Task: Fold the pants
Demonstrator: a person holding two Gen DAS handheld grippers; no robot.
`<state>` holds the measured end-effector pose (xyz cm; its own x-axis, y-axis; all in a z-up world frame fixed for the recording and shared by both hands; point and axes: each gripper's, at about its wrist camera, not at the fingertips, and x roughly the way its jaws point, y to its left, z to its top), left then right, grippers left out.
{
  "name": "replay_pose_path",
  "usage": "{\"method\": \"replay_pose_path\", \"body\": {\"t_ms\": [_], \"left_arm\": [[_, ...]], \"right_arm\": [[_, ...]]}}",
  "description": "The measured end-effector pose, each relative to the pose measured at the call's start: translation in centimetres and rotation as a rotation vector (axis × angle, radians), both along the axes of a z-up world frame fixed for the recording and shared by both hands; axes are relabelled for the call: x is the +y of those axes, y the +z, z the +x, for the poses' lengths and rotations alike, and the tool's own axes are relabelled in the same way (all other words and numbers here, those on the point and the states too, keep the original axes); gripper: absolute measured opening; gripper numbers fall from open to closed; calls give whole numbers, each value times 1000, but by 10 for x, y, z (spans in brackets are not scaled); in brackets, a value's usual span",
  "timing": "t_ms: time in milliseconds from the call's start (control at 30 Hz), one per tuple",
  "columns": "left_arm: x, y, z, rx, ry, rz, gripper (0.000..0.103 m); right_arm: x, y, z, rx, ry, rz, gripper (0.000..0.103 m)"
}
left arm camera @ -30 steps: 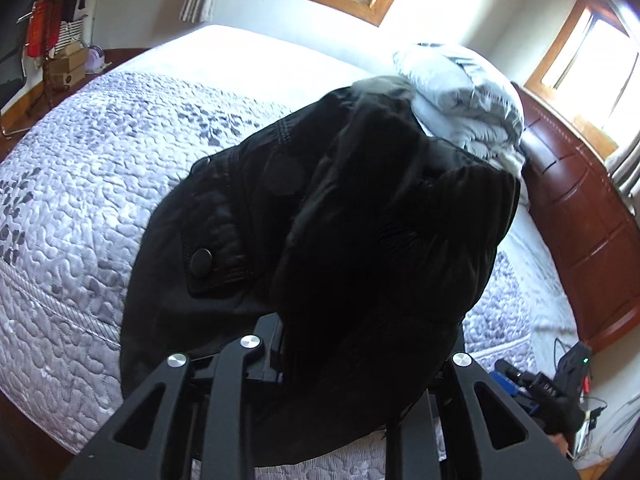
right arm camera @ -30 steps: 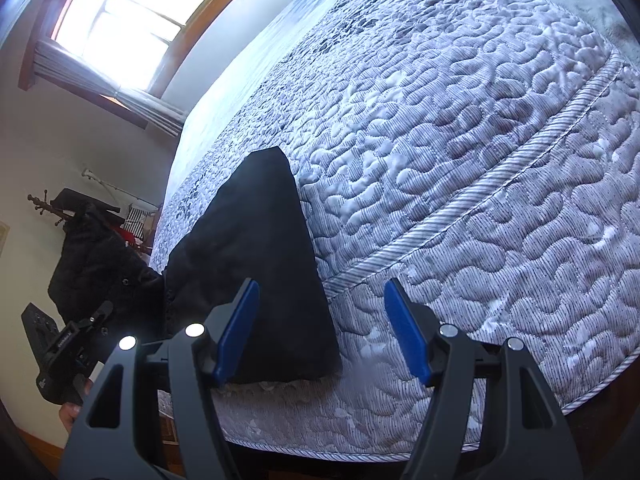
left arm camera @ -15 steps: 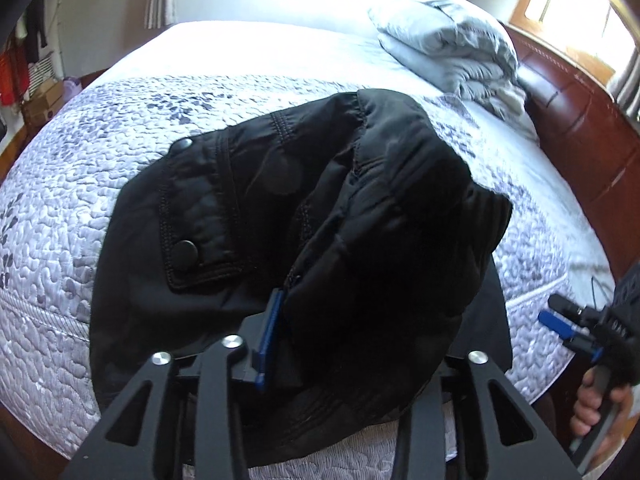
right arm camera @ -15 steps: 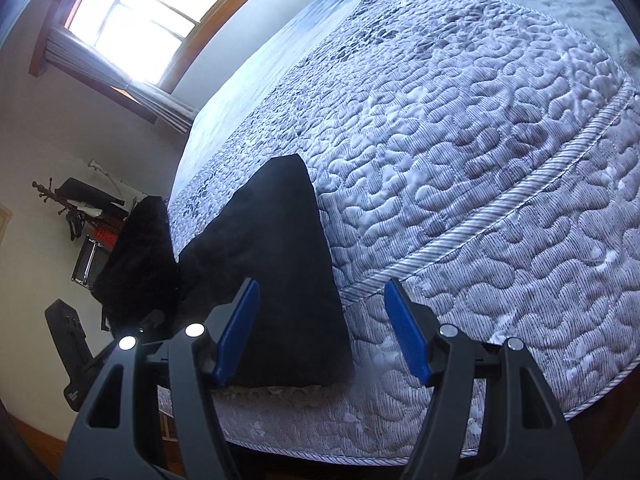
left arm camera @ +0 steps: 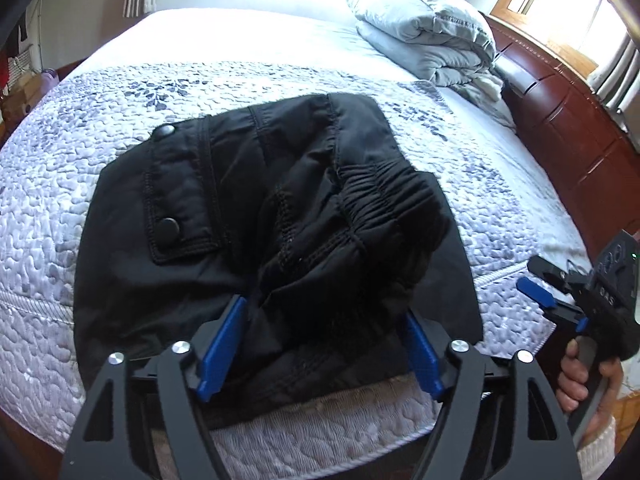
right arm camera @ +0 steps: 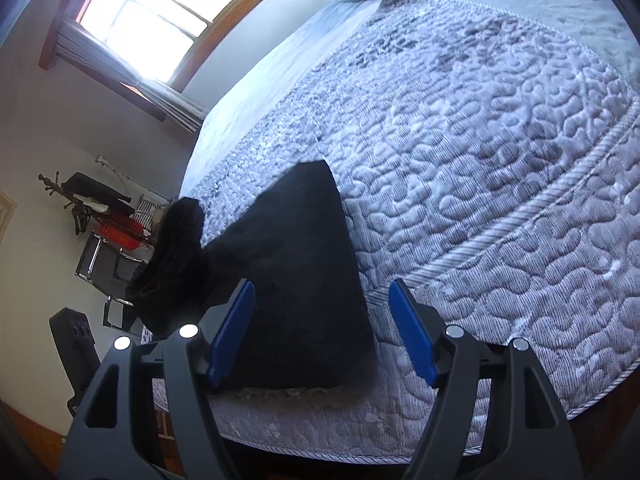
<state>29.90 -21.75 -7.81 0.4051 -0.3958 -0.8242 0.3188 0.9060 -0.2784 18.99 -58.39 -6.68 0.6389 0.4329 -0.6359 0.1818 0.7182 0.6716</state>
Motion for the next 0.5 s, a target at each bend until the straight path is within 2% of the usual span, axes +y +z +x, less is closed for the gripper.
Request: {"method": "replay_pose_path", "body": {"t_ms": [67,133,267,367,500], "left_arm": [[8,6,-4,-12,0,-11,82],[20,14,-8,-28,13,-30,84],[50,26,-12,-20,57,-105,87],[75,26,-8,-38,130,-71,90],[112,10,1,18,243,-60,90]], "right_arm": [[3,8,3,-21,26,14,81],[11,16,8,-37,65,23,83],[29,26,20,-58,137,65,89],[43,27,32,-52,183,107,90],[66,23,52,-24,250,135,90]]}}
